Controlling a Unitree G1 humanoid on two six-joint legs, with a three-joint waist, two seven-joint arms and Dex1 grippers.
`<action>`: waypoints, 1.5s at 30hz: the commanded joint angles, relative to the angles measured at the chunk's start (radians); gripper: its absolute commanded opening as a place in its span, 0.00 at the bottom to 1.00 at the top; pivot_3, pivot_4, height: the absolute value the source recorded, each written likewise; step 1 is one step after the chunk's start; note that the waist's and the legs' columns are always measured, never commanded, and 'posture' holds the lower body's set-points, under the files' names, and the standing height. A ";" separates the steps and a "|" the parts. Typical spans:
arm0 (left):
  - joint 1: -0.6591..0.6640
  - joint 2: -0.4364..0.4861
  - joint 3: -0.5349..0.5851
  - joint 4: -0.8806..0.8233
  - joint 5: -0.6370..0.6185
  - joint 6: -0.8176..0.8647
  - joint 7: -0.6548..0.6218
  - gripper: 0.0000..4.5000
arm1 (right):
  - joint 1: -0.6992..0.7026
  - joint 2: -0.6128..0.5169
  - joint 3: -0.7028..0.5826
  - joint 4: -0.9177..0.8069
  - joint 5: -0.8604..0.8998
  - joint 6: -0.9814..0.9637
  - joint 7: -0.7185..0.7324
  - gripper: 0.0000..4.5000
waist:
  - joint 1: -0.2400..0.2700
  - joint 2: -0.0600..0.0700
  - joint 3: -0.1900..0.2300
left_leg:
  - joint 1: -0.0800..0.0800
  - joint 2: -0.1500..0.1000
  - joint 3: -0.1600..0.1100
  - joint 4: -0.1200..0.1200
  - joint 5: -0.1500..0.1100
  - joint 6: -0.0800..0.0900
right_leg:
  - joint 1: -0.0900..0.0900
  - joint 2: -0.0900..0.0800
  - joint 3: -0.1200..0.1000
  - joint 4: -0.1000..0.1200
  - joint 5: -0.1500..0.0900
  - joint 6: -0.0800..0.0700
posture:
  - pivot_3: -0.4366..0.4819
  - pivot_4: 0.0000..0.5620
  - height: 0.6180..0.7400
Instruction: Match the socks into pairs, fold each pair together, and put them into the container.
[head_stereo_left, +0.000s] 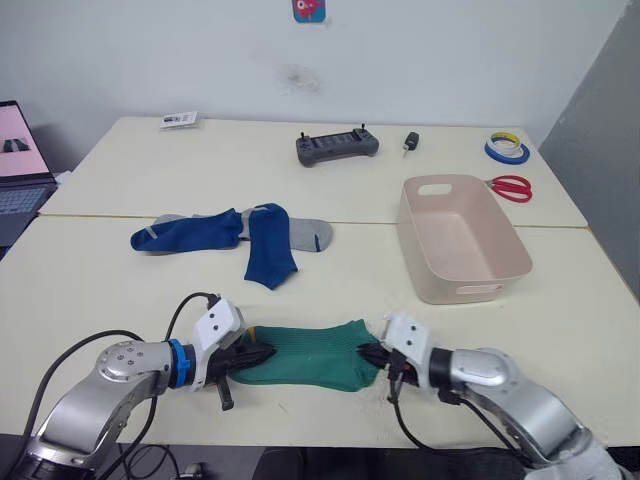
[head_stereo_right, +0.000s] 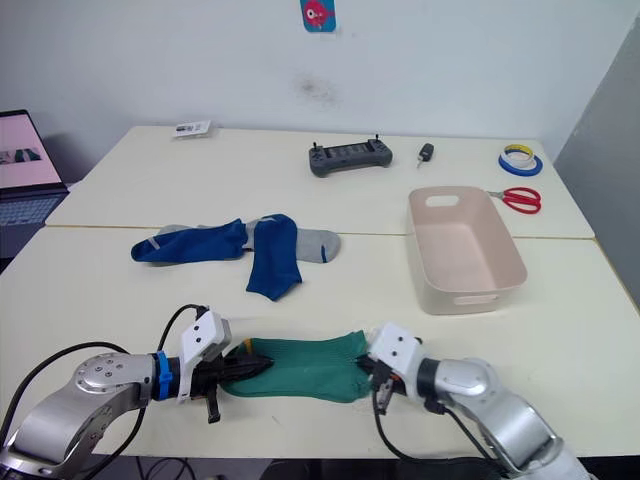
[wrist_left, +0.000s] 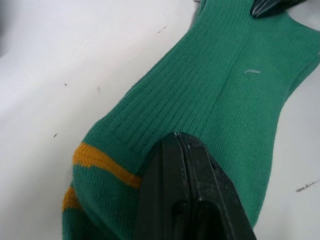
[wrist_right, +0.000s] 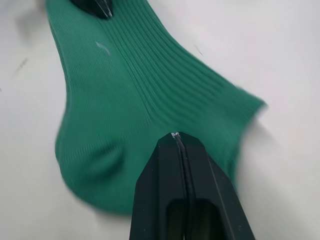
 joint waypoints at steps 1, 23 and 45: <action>0.015 -0.004 0.031 -0.020 -0.033 -0.011 -0.032 0.00 | 0.008 0.042 -0.080 -0.078 0.081 -0.063 0.026 0.01 | -0.003 0.000 0.000 | 0.000 0.000 0.000 0.000 0.000 0.000 | 0.000 0.000 0.000 0.000 0.000 0.000 | 0.48 0.27 1.00; 0.046 0.082 0.004 0.148 0.098 -0.176 -0.147 0.00 | -0.048 -0.067 0.093 0.066 -0.084 -0.125 0.187 0.01 | 0.000 0.001 -0.001 | 0.000 0.000 0.000 0.000 0.000 0.000 | 0.000 0.000 0.000 0.000 0.000 0.000 | 0.48 0.27 1.00; 0.083 0.010 -0.038 0.170 0.128 -0.246 -0.125 0.00 | 0.058 0.109 -0.214 -0.161 0.292 0.463 -0.147 0.81 | -0.002 0.017 -0.013 | 0.002 0.000 0.001 -0.001 0.000 0.000 | 0.002 0.001 0.002 0.000 0.000 0.000 | 0.48 0.27 1.00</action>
